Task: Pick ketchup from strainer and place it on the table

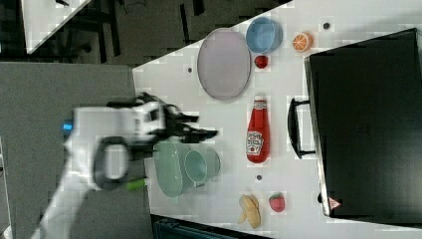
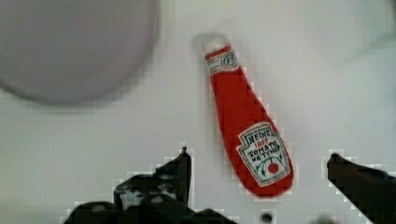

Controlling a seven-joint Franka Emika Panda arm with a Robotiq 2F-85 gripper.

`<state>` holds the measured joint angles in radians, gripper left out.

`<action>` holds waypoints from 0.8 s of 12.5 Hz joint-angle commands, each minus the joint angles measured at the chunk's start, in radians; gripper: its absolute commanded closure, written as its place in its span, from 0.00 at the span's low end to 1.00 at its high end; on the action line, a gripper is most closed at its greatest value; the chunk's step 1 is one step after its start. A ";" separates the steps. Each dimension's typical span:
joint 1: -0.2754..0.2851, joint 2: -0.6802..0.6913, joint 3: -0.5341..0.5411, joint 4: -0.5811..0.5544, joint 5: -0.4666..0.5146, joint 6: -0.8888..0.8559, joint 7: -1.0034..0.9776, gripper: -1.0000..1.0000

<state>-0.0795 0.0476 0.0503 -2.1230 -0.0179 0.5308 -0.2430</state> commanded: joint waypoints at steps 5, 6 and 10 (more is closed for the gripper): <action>0.004 -0.040 0.046 0.437 -0.003 -0.447 0.270 0.00; 0.003 -0.040 0.043 0.455 -0.003 -0.467 0.270 0.00; 0.003 -0.034 0.042 0.451 -0.003 -0.467 0.270 0.00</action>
